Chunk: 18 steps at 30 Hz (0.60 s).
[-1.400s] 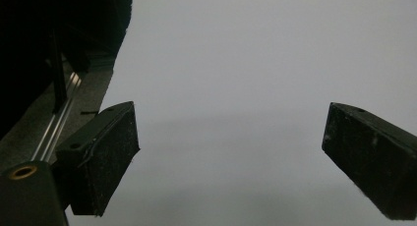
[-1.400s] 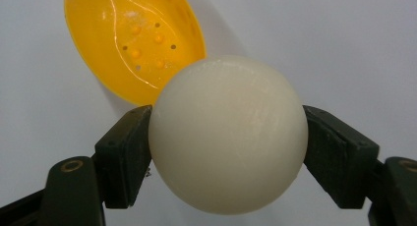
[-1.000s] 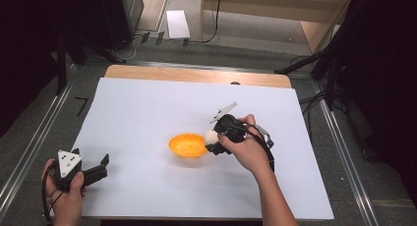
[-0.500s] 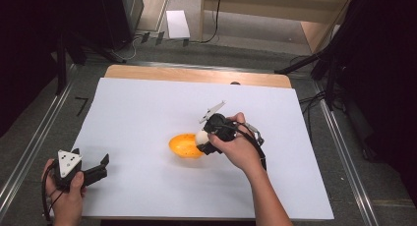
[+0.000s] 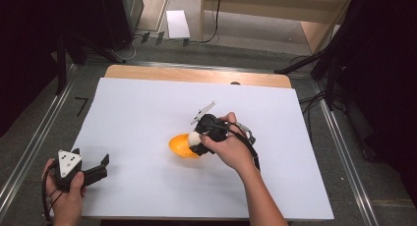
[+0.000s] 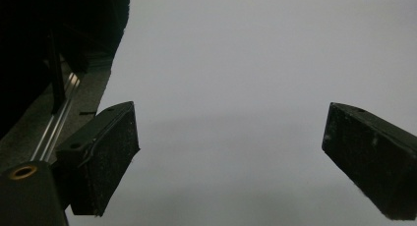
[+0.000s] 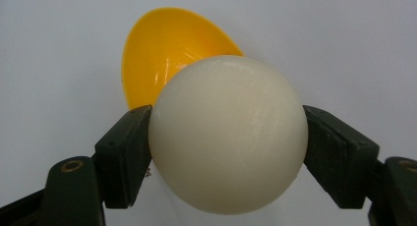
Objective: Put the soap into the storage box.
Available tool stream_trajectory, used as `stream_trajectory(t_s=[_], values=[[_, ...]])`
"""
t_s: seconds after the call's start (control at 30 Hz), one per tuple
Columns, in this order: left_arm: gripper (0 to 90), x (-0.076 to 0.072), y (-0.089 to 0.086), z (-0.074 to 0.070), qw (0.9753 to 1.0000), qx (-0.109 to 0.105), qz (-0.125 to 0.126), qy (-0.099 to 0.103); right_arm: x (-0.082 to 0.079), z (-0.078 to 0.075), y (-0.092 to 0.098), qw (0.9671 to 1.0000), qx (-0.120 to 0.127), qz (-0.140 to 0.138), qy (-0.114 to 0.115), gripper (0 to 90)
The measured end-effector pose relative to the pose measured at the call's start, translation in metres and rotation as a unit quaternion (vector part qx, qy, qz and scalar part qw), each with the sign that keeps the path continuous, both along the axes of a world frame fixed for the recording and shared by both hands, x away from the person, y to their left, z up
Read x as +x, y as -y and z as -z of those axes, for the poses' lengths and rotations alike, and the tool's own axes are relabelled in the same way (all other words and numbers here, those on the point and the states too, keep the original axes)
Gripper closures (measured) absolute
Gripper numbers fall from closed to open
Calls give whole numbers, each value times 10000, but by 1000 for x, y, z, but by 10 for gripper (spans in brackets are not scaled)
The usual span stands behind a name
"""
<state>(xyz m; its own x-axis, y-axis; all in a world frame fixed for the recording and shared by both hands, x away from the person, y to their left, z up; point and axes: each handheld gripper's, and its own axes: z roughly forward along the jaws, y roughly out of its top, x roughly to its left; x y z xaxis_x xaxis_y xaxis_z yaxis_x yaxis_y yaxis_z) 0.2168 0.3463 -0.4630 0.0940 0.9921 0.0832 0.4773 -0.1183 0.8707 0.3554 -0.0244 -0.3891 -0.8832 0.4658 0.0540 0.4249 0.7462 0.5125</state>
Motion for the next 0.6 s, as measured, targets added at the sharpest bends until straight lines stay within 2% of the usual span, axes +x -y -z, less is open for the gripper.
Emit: stream_trajectory(t_s=[0.6], values=[[71, 0, 0, 0, 10000, 7, 19, 6, -1, 6, -18, 9998, -150, -135, -51, 249]])
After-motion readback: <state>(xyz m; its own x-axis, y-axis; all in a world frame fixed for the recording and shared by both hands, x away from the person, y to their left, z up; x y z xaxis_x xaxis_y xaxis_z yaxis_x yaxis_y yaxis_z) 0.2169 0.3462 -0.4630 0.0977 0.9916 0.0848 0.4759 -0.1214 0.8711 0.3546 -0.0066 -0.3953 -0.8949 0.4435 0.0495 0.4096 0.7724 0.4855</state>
